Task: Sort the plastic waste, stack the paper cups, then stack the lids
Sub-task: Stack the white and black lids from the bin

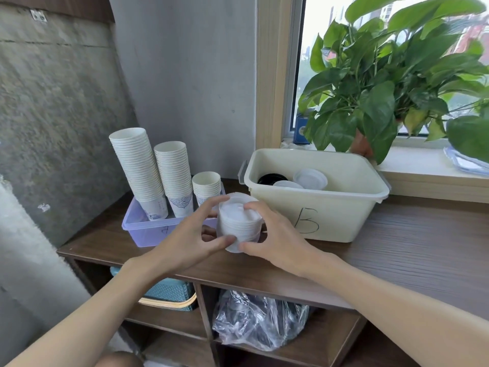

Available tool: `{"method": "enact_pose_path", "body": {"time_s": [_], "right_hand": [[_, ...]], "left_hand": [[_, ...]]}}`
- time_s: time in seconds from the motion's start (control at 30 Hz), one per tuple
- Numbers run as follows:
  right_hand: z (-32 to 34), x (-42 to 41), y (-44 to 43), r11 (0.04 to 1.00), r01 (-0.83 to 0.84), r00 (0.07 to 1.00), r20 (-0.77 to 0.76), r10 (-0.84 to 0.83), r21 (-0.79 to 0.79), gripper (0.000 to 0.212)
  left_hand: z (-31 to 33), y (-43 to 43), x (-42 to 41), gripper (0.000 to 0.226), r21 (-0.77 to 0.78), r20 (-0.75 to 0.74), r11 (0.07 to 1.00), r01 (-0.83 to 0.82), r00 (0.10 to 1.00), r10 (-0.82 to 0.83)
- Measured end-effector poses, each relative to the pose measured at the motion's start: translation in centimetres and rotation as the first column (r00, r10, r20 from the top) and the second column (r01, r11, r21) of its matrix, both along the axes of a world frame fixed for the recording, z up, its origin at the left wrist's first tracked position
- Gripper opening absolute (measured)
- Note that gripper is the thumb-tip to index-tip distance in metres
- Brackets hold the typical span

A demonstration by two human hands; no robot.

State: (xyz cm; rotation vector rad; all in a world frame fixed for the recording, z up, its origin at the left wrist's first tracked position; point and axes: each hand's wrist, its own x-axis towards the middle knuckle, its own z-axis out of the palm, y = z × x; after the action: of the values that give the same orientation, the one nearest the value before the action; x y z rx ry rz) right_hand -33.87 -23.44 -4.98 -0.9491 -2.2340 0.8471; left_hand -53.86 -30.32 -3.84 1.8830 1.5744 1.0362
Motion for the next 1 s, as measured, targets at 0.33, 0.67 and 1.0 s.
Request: {"method": "enact_pose_path", "body": {"time_s": [0.33, 0.67, 1.0], "right_hand": [[8.7, 2.8, -0.5, 0.992, 0.018, 0.986, -0.167, 0.004, 0.129, 0.067], [12.6, 7.3, 3.4, 0.966, 0.149, 0.979, -0.171, -0.113, 0.210, 0.071], [10.9, 11.5, 8.3, 0.966, 0.229, 0.967, -0.142, -0.211, 0.121, 0.084]], "left_hand": [[8.8, 0.7, 2.4, 0.064, 0.165, 0.012, 0.986, 0.038, 0.999, -0.041], [13.1, 7.0, 7.8, 0.062, 0.186, 0.005, 0.979, 0.081, 0.996, -0.084], [11.9, 14.1, 11.9, 0.066, 0.057, 0.145, 0.978, 0.203, 0.967, -0.209]]}}
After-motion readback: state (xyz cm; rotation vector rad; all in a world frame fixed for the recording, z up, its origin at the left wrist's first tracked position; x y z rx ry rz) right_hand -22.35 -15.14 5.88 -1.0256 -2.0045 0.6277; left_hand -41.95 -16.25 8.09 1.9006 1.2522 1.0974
